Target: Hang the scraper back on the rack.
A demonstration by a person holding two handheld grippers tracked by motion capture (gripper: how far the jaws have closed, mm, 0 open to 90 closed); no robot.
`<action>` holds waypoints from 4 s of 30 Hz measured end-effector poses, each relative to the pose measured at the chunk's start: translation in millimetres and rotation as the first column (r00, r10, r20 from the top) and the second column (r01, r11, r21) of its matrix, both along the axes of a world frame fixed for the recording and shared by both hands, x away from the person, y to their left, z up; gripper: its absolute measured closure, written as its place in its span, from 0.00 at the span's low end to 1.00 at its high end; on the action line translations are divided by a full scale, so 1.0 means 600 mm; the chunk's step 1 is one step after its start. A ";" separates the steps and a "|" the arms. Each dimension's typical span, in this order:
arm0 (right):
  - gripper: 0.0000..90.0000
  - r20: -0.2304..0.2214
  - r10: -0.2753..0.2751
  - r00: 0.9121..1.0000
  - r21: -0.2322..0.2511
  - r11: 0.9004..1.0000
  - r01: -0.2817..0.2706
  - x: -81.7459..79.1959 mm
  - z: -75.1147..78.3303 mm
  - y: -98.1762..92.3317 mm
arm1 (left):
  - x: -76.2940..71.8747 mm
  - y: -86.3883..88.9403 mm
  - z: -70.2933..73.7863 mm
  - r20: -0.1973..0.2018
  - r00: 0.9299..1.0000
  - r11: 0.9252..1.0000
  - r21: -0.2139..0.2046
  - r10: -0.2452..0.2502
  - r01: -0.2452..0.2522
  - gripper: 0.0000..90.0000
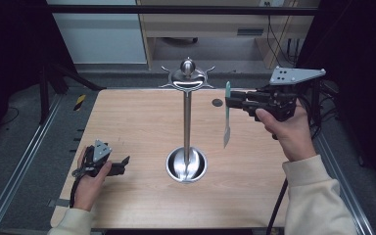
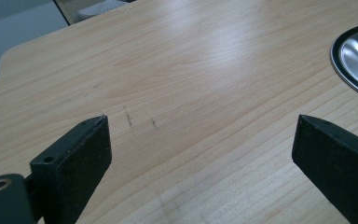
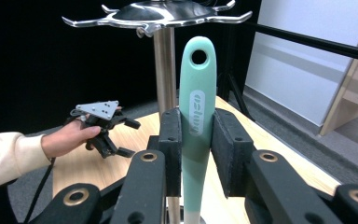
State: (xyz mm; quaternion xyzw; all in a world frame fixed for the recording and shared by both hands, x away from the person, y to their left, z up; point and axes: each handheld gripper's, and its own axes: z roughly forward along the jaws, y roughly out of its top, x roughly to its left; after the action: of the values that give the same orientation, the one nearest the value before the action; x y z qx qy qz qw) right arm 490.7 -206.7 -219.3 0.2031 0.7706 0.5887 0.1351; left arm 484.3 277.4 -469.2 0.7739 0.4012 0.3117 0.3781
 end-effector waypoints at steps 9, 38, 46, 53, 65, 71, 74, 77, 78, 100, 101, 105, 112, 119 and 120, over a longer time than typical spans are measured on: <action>0.83 0.000 0.021 1.000 0.009 1.000 -0.021 -0.004 0.003 0.005 | 0.000 0.001 0.000 -0.002 1.000 1.000 0.001 0.001 -0.001 0.05; 0.82 0.006 0.074 0.997 0.008 0.997 -0.074 -0.014 0.011 0.028 | 0.000 0.000 -0.001 -0.004 1.000 1.000 0.003 -0.001 0.001 0.05; 0.82 0.007 0.074 0.997 0.007 0.997 -0.074 -0.013 0.013 0.033 | 0.000 0.000 -0.001 -0.004 1.000 1.000 0.002 0.000 0.000 0.05; 0.82 0.004 0.070 0.998 -0.003 0.998 -0.070 -0.012 0.012 0.037 | 0.000 0.000 0.000 -0.004 1.000 1.000 0.004 -0.002 0.002 0.05; 0.82 0.002 0.064 0.998 -0.004 0.998 -0.064 -0.008 0.010 0.048 | 0.000 0.000 0.000 -0.003 1.000 1.000 0.003 -0.003 0.003 0.05; 0.82 0.007 0.056 0.998 0.001 0.998 -0.056 -0.007 0.008 0.054 | 0.000 0.000 0.000 -0.003 1.000 1.000 0.003 -0.003 0.003 0.05; 0.82 0.006 0.055 0.998 0.002 0.998 -0.055 -0.005 0.005 0.058 | 0.000 0.000 0.000 -0.003 1.000 1.000 0.003 -0.003 0.003 0.05; 0.82 0.007 0.052 0.999 0.006 0.999 -0.052 -0.006 0.002 0.058 | 0.000 0.000 0.000 -0.003 1.000 1.000 0.004 -0.003 0.003 0.05; 0.82 0.009 0.052 0.999 0.009 0.999 -0.052 -0.006 0.001 0.058 | 0.000 0.000 0.000 -0.004 1.000 1.000 0.004 -0.003 0.003 0.05; 0.82 0.018 0.038 0.999 0.009 0.999 -0.038 -0.007 0.000 0.061 | 0.001 -0.002 -0.001 -0.002 1.000 1.000 0.001 -0.002 0.002 0.05; 0.82 0.018 0.038 0.999 0.010 0.999 -0.038 -0.007 -0.001 0.061 | 0.001 -0.002 -0.001 -0.003 1.000 1.000 0.002 -0.003 0.003 0.05; 0.82 0.018 0.038 0.999 0.011 0.999 -0.038 -0.007 -0.001 0.061 | 0.001 -0.002 -0.001 -0.002 1.000 1.000 0.002 -0.003 0.003 0.05; 0.82 0.017 0.039 0.999 0.012 0.999 -0.039 -0.006 -0.001 0.062 | 0.001 -0.002 -0.001 -0.002 1.000 1.000 0.001 -0.003 0.003 0.05; 0.82 0.015 0.040 0.999 0.015 0.999 -0.040 -0.006 -0.002 0.063 | 0.001 -0.002 -0.001 -0.003 1.000 1.000 0.001 -0.003 0.003 0.05; 0.81 0.015 0.041 0.999 0.017 0.999 -0.041 -0.006 -0.002 0.063 | 0.001 -0.001 -0.001 -0.004 1.000 1.000 0.001 -0.003 0.003 0.05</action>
State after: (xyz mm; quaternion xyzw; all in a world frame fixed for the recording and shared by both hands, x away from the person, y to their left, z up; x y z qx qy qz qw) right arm 487.2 -168.7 -220.4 0.1839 0.7686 0.5994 0.1270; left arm 484.7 276.6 -469.7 0.7753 0.4004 0.3100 0.3774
